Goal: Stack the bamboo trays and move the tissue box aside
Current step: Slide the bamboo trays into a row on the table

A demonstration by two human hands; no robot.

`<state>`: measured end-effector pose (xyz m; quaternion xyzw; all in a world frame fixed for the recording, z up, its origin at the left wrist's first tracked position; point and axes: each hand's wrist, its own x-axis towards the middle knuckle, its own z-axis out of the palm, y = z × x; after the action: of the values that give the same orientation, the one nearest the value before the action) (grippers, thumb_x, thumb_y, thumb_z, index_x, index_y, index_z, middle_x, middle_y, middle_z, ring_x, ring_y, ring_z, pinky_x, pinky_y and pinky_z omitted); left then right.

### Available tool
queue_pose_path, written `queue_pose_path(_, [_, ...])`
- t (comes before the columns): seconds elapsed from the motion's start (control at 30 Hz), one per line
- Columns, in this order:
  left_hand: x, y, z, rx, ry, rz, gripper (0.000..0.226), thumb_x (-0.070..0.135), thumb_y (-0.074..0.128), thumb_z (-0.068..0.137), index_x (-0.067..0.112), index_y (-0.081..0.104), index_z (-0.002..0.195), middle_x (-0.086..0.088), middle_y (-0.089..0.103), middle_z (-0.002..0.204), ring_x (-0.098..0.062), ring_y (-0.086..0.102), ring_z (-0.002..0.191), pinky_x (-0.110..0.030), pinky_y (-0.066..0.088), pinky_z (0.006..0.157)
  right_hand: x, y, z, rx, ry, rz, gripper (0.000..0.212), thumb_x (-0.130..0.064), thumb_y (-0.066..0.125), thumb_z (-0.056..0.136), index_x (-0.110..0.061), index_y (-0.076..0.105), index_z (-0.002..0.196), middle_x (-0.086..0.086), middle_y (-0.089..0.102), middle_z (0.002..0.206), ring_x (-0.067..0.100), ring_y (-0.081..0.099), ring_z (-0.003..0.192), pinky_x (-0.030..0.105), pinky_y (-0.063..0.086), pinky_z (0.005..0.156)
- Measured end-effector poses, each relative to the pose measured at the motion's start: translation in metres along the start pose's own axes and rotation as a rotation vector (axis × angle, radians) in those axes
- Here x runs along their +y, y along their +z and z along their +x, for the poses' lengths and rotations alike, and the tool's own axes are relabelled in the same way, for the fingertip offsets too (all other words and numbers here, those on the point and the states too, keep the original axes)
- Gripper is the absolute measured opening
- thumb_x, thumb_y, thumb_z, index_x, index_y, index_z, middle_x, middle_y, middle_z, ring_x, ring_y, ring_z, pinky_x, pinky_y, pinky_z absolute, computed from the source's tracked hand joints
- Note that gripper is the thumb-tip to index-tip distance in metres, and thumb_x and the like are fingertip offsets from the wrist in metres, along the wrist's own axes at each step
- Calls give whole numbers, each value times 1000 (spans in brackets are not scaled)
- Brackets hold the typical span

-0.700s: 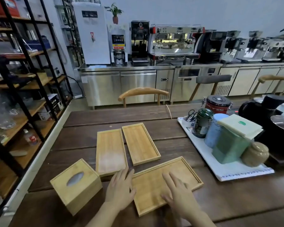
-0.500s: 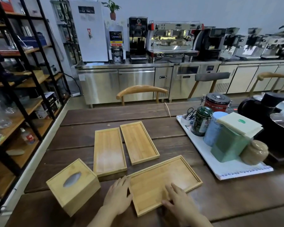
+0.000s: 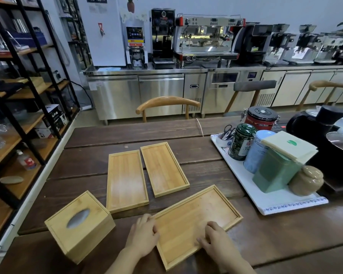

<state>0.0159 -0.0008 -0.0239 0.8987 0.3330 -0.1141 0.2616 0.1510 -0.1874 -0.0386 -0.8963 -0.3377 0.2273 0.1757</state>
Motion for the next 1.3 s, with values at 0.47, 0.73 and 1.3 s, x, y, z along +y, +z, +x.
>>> queue_pose_path(0.47, [78,36,-5,-267,-109,128,43,12,27,97,7,28,140,-18,53,136,-34,51,126,-43,39,102,19,-2,0,409,589,261,41,-16,57,83,0,46,119,25,54,123,40,52,112,47,40,96])
queue_pose_path(0.73, [108,43,22,-173,-74,89,48,0,28,94,5,28,141,-16,61,127,-34,60,115,-42,49,88,46,-24,9,205,447,60,8,-23,31,92,-17,31,87,11,61,115,31,59,104,36,40,76])
queue_pose_path(1.3, [155,60,96,-166,220,84,93,66,49,82,30,1,153,-11,-18,161,-27,-11,149,-38,-5,120,111,-61,83,-50,-54,-337,82,-64,7,87,-13,66,111,6,70,114,19,68,101,31,59,72])
